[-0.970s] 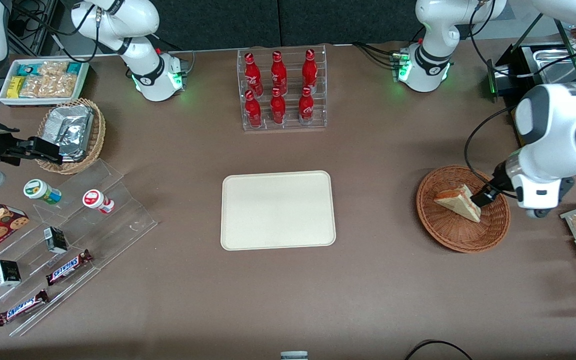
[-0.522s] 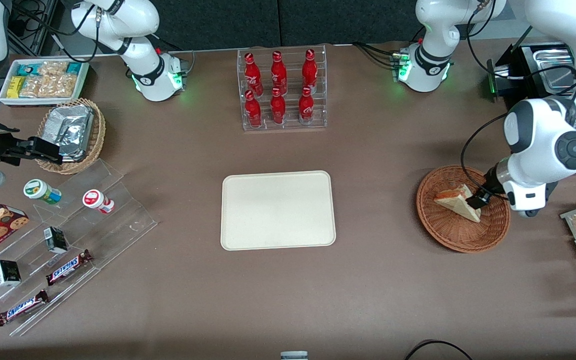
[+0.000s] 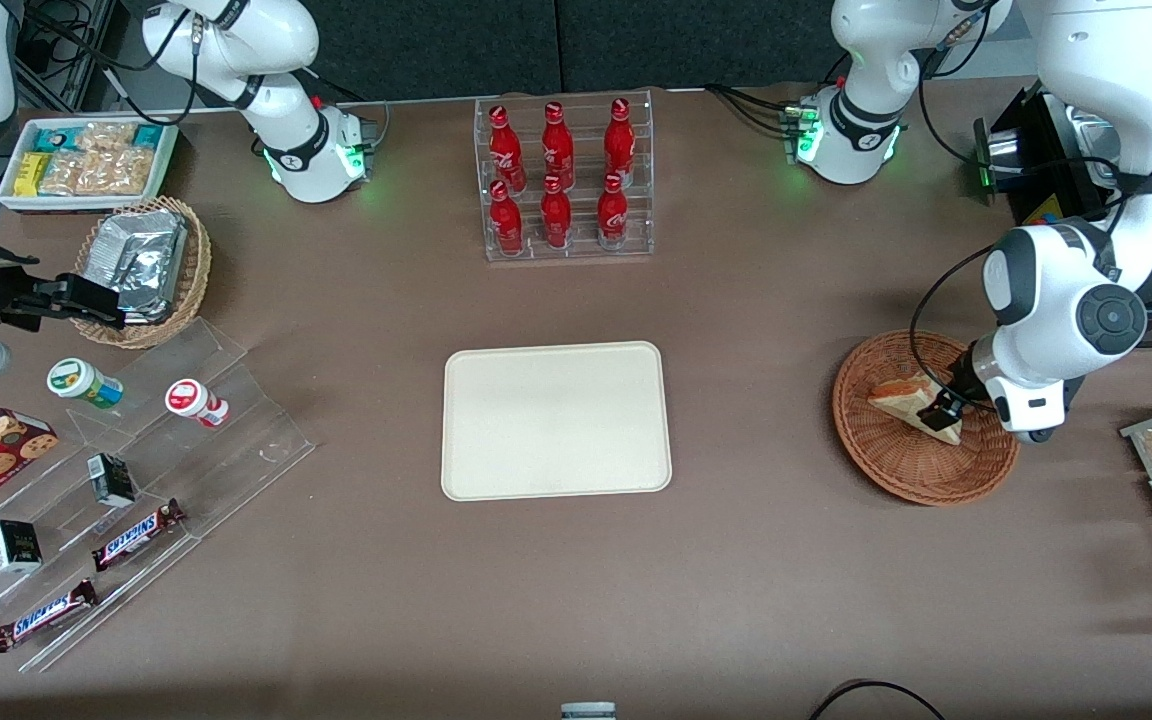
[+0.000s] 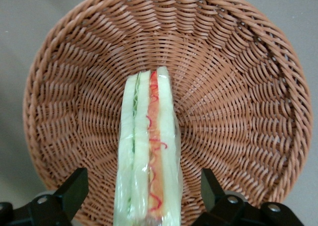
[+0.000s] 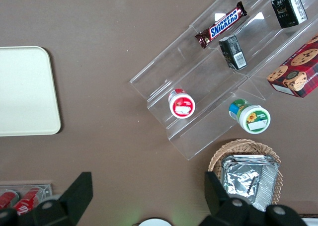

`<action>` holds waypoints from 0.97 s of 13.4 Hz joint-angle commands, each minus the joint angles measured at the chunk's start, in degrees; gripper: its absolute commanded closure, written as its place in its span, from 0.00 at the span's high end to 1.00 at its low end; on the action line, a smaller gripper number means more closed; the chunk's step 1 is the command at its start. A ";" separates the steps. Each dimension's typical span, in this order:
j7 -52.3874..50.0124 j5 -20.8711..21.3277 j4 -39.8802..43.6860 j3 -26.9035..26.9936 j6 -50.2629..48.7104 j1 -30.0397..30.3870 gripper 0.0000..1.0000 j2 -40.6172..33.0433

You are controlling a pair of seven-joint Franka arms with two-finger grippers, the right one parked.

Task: Place sandwich from basket to tray
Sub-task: 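Close the left gripper on the sandwich and lift it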

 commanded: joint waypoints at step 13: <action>0.54 0.06 5.31 -2.17 -8.46 -0.47 0.10 -0.75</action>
